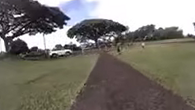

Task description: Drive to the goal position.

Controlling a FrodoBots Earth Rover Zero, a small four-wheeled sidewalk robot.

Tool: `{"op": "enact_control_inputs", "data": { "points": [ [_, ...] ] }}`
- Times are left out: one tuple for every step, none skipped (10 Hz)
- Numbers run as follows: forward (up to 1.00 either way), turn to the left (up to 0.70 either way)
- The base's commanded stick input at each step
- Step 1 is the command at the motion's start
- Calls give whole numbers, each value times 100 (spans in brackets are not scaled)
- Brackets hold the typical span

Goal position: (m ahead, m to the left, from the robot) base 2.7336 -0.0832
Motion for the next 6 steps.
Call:
{"op": "enact_control_inputs", "data": {
  "points": [
    [70, 1],
    [70, 0],
    [70, 0],
    [70, 0],
    [70, 0],
    [70, 0]
  ]
}}
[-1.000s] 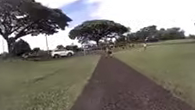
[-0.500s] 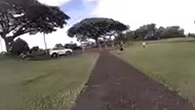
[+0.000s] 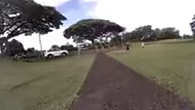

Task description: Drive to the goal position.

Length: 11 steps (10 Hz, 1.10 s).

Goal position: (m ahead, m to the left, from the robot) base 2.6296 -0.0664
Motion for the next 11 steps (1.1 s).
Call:
{"op": "enact_control_inputs", "data": {
  "points": [
    [70, -23],
    [70, -35],
    [70, -26],
    [70, -6],
    [70, 0],
    [70, 0],
    [70, 7],
    [70, 9],
    [70, -35],
    [70, -34],
    [70, -24]
  ]
}}
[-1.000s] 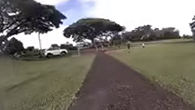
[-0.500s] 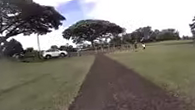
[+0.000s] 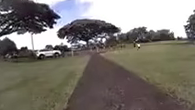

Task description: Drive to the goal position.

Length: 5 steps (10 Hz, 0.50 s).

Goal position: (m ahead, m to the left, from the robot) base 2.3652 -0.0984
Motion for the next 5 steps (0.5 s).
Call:
{"op": "enact_control_inputs", "data": {
  "points": [
    [70, -34],
    [70, -5],
    [70, 2],
    [70, 0],
    [70, 0]
  ]
}}
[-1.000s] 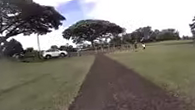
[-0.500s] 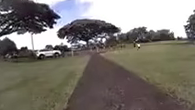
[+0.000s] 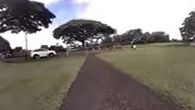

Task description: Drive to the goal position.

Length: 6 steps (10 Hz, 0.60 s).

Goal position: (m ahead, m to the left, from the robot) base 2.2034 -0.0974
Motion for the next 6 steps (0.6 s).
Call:
{"op": "enact_control_inputs", "data": {
  "points": [
    [70, 0],
    [70, 0],
    [70, 0],
    [70, 3],
    [70, 1],
    [70, 0]
  ]
}}
